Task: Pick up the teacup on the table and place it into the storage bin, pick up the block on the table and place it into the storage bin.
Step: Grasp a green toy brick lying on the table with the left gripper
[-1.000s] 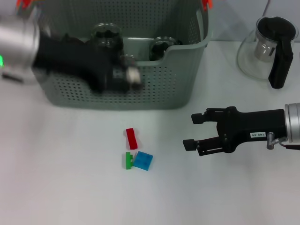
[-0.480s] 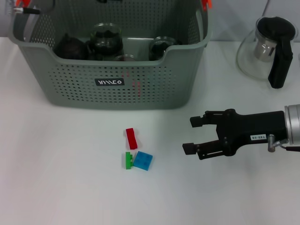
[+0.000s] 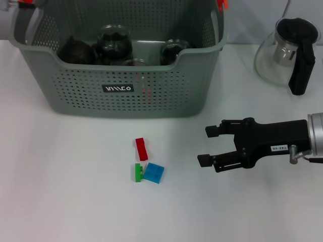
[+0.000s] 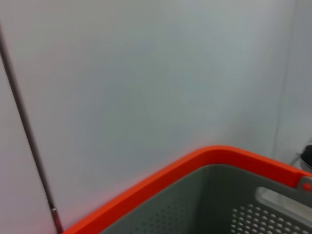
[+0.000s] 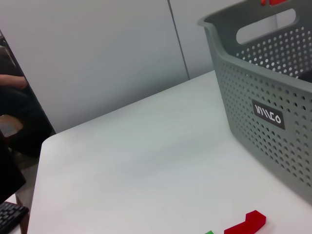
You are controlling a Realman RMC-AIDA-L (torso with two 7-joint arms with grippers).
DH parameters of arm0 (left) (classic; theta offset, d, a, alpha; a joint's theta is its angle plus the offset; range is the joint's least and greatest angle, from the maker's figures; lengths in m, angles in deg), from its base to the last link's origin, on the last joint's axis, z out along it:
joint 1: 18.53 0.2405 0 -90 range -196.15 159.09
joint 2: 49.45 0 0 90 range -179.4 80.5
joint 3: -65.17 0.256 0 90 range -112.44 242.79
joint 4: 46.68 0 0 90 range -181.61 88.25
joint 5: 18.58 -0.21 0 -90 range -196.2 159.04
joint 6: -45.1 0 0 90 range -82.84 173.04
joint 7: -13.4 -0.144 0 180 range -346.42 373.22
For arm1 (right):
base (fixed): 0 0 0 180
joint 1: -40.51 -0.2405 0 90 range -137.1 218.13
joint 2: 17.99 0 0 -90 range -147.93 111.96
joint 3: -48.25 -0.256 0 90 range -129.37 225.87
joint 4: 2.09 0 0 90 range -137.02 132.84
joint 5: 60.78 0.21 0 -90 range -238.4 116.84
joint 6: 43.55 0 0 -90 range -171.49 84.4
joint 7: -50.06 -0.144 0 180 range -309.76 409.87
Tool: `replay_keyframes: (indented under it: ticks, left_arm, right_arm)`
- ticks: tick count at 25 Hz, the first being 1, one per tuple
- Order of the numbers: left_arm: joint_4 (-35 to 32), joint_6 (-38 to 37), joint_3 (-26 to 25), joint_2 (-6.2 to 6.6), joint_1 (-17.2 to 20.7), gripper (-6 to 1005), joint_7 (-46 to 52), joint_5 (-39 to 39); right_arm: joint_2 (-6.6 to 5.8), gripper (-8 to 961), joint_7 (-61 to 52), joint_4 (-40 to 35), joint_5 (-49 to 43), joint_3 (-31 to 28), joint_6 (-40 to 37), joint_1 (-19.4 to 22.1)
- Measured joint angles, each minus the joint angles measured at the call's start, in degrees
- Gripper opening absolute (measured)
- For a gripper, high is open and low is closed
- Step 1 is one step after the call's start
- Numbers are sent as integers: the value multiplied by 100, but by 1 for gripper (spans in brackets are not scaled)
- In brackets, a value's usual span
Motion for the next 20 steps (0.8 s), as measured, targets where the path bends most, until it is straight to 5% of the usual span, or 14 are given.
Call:
replay_keyframes:
  ticks: [7,11,14,20]
  left_arm:
    - [-1347,-1899,-6,-147,591,851,-380,541]
    - [-2264,-3093,121,-483,1259,902,-1214,784]
    - [-2736,-3465,370,-703,1760,919,-1707,669]
    - [-2744,-3484,1373,-796,2274,924,-2012,131]
  right_arm:
    - [-2,925,12,2,0,-2,48,-17]
    - [-1,925,11,12,1,-3,88,-2]
    - [4,925,-13,22,1,-2,110,0]
    - [0,924,-32,86,0,-2,115,-8]
